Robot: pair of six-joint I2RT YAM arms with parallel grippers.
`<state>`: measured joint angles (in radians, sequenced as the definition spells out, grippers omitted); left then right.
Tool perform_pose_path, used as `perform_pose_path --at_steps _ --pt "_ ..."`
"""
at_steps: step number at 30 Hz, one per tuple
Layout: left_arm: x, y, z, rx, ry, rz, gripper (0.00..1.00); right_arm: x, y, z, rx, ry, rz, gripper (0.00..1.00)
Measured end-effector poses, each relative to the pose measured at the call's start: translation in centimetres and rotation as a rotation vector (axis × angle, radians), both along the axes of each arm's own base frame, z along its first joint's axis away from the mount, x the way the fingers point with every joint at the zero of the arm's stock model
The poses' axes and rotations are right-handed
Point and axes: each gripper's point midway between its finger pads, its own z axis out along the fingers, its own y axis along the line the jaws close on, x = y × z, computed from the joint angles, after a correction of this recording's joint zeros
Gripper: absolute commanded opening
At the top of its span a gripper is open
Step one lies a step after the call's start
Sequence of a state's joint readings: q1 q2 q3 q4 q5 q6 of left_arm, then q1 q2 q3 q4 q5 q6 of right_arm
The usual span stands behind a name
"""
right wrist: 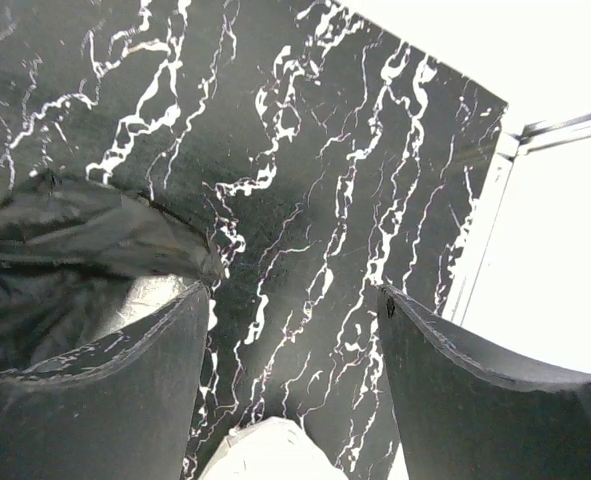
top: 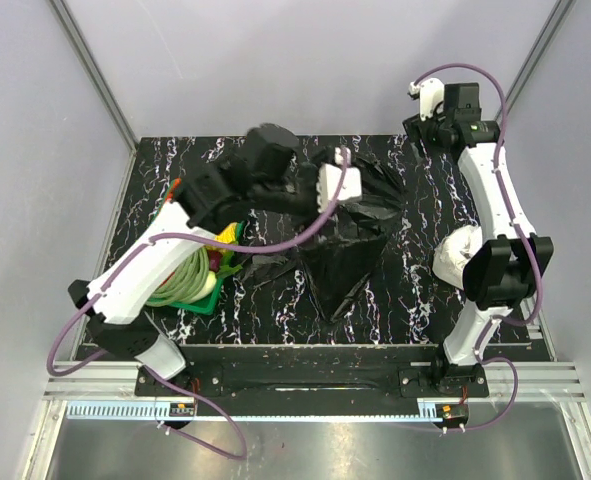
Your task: Put the trash bags into the trash bin
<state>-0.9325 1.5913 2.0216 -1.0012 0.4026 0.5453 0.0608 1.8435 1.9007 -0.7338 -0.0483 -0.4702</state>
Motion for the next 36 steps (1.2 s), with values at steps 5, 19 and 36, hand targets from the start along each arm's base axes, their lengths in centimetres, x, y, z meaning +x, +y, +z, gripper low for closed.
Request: perform_pose_path --at_steps 5,19,36 --pt "0.7 1.7 4.3 -0.105 -0.031 0.036 0.97 -1.4 0.5 3.3 0.036 -0.054 0.008 0.71" --pt "10.2 -3.0 -2.4 0.039 -0.04 0.078 0.77 -4.5 2.3 6.6 0.137 -0.08 0.066 0.68" --pt "12.2 -1.6 -10.8 0.217 0.069 0.078 0.33 -7.5 2.6 7.3 0.152 -0.09 0.087 0.63"
